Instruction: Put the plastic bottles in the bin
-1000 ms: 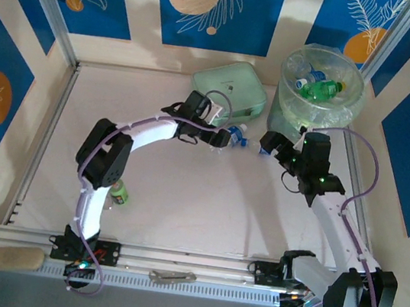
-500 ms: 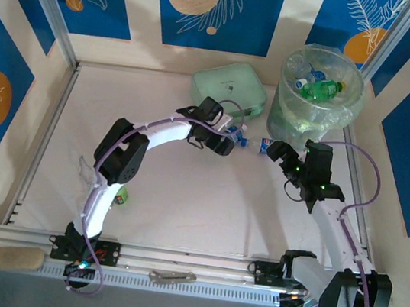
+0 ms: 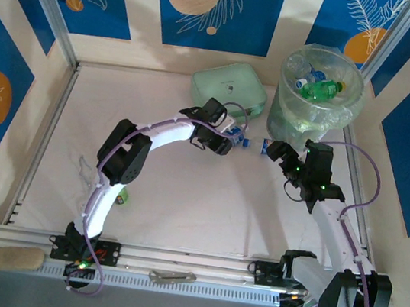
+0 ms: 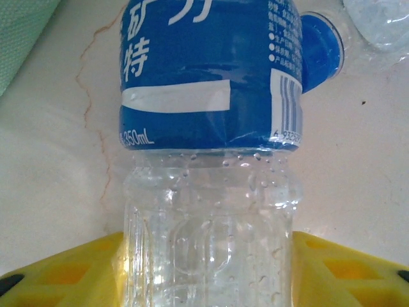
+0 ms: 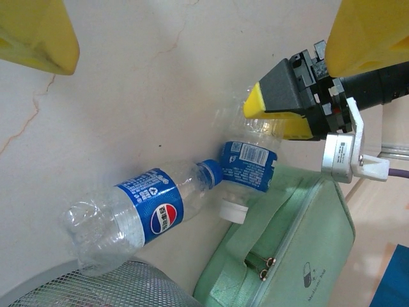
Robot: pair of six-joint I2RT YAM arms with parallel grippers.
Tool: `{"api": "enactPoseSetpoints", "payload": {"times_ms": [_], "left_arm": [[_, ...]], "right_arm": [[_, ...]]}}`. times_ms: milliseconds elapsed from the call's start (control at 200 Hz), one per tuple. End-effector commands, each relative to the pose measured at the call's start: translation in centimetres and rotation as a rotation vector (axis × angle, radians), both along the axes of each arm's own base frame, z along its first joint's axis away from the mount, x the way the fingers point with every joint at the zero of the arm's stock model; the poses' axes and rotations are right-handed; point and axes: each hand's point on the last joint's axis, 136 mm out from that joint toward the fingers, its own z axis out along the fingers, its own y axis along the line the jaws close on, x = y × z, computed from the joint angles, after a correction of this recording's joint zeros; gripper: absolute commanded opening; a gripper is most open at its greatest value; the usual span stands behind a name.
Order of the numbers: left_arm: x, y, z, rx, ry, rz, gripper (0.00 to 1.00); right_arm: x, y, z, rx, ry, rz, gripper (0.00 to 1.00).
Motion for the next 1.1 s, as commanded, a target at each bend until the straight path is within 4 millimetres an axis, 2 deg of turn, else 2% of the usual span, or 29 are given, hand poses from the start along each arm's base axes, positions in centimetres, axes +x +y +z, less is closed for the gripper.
{"api": "enactPoseSetpoints", "payload": {"times_ms": [0,95,230,415,575,670,845,1095], "left_arm": [[-0.6,-0.3,-0.4,0.001,0.012,-0.011,0.54],[-0.7,-0.3,0.7,-0.026,-0.001,-0.003,0.53],[-1.5,-0.3,3.5,-0.099,-0.023,-0.001,0.53],[-3.7,-0.3,8.2,-0.26,-0.044,0.007,0.53],[-6.1,0.1,11.1,-0.417,-0.047,0.012,0.54],[-7.3,0.5,12.0,-0.487,-0.048,0.016,0.54],[-8.8,1.3,12.5,-0.558,-0.046,0.033,0.54],[-9.9,1.9,13.0,-0.621,-0.06,0.034,0.54]], "right_arm": [[-0.3,0.4,0.4,0.033,-0.011,0.01,0.99],[-0.2,0.7,0.6,0.054,-0.02,0.017,0.99],[0.4,1.8,1.1,0.098,-0.04,0.05,0.99],[1.6,5.2,1.7,0.147,-0.051,0.154,0.99],[3.0,8.7,2.1,0.181,-0.045,0.244,0.99],[3.7,10.5,2.6,0.201,-0.055,0.28,0.99],[4.6,13.3,4.1,0.275,-0.107,0.335,1.0],[5.1,16.5,3.2,0.282,-0.077,0.395,0.96]]}}
